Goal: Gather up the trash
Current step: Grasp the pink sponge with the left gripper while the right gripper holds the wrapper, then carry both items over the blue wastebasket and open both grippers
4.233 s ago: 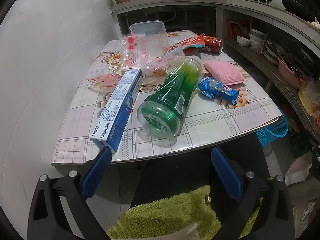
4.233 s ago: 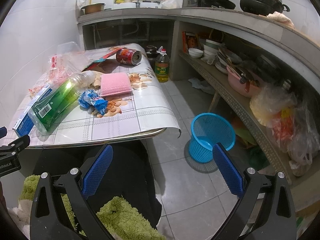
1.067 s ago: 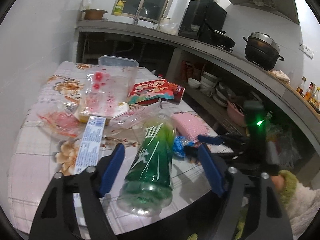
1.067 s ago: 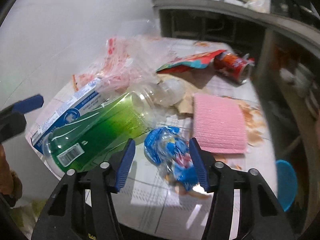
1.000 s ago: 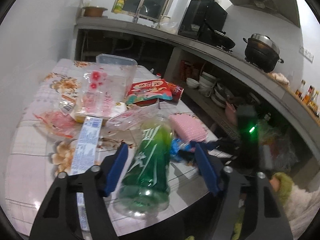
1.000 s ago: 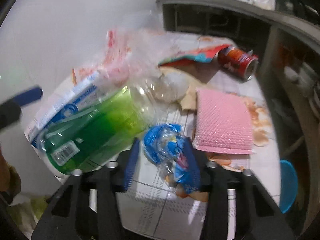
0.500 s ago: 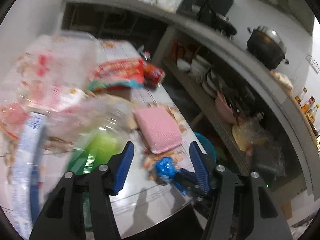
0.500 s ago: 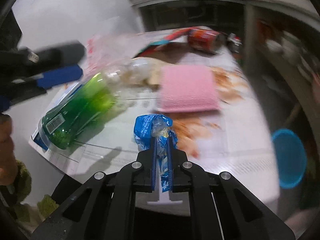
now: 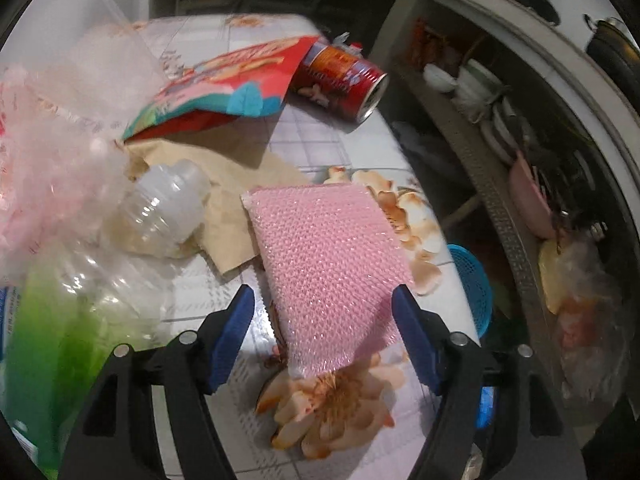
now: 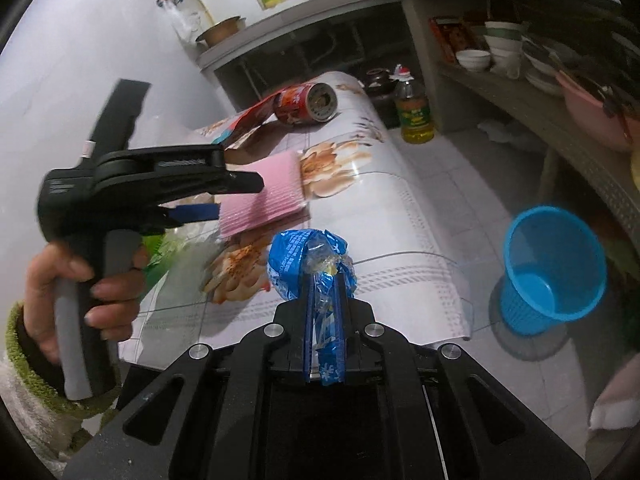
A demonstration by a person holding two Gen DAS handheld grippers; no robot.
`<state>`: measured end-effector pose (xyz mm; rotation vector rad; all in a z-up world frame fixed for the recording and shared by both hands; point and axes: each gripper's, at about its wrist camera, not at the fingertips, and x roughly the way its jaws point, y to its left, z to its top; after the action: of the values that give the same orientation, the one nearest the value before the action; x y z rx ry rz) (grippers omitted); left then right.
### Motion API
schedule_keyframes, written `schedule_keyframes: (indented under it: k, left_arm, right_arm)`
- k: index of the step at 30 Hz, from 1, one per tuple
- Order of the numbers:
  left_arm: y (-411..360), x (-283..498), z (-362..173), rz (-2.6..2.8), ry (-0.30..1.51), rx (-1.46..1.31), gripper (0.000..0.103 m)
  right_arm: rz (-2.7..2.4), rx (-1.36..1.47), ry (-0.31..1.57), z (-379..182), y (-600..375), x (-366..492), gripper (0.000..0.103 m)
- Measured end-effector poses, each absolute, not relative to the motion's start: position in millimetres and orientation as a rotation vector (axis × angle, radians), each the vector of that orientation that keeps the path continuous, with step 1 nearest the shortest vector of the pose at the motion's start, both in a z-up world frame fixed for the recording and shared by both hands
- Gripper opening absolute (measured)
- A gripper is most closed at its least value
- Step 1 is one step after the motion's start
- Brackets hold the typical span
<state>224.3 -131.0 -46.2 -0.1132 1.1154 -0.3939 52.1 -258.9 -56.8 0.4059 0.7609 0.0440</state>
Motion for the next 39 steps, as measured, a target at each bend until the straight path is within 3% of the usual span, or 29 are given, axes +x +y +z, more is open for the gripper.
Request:
schedule_keyframes:
  k: [5, 7, 13, 21, 27, 34, 39]
  left_arm:
    - [-131, 220, -45, -0.395, 1.07, -0.121, 0.052]
    - [-131, 216, -42, -0.39, 1.045, -0.125, 0.039]
    - [-132, 203, -28, -0.423, 0.99, -0.103, 0.023]
    - [-158, 175, 10, -0.571, 0.924, -0.092, 0.019]
    - [-259, 168, 21, -0.829, 0.98, -0.058, 0.019]
    - [-424, 181, -41, -0.932, 1.136, 0.209, 0.019]
    - [-489, 201, -92, -0.918, 1.199, 0.322, 0.021]
  right_arm:
    - [0.048, 0.432, 0.742, -58, -266, 51, 0.008]
    - [0.051, 0.436, 0.733, -56, -267, 47, 0.008]
    - [0.06, 0.476, 0.705, -54, -276, 44, 0.008]
    - [-0.044, 0.498, 0.624, -36, -311, 22, 0.008]
    - [-0.276, 0.634, 0.584, -48, -394, -8, 0.008]
    - [-0.46, 0.794, 0.649, -105, -485, 3, 0.008]
    - [-0.573, 0.857, 0.692, -155, -532, 32, 0.013]
